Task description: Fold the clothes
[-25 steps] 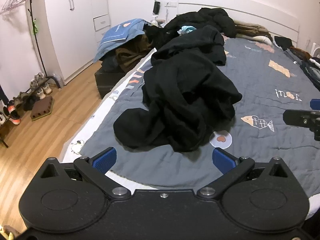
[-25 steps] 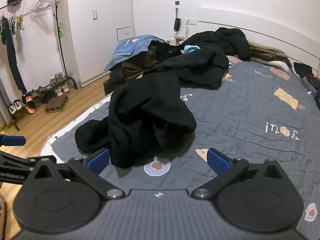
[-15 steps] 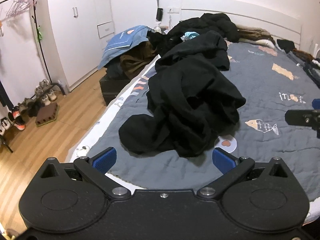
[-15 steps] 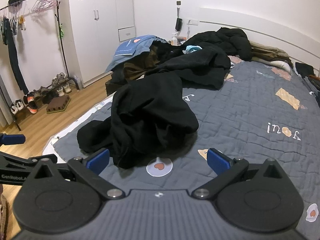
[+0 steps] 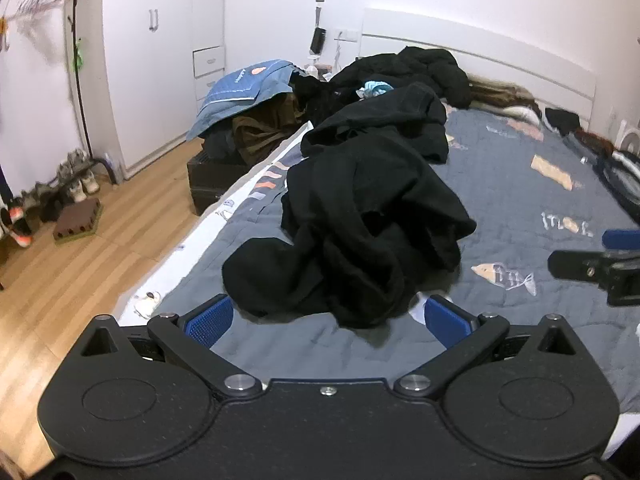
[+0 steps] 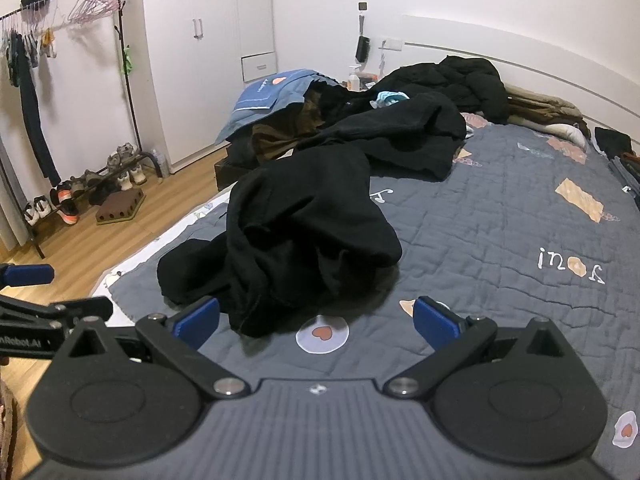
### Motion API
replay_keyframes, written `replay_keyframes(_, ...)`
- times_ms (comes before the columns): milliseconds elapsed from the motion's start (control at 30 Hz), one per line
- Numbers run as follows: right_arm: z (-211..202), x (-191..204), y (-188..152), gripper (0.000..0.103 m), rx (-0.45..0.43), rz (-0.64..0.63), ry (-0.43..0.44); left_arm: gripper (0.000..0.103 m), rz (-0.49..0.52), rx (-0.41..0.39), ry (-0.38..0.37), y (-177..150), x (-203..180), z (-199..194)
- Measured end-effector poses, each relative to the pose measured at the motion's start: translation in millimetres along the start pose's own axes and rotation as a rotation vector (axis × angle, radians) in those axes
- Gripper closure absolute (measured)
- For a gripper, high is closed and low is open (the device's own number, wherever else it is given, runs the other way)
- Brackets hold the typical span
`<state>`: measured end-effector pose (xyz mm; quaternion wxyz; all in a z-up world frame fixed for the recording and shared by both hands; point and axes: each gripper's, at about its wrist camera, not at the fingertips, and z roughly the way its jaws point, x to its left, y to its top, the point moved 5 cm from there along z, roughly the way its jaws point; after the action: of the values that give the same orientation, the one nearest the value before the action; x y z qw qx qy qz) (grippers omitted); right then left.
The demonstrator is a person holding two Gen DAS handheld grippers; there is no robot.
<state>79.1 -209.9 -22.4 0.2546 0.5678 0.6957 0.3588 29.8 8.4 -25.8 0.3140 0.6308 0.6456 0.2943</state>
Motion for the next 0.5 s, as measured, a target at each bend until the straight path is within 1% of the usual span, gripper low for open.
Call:
replay_keyframes(133,-0.1,-1.1,-0.4,0.000,0.001,0.013,-0.004,0.000,0.023,-0.002,0.010,2.1,-1.1,-0.4)
replay_keyframes(500,-2.0,1.4,1.5,0.001,-0.010,0.017,0.016,0.000,0.024,-0.012,0.018,2.0,-2.3,-3.6)
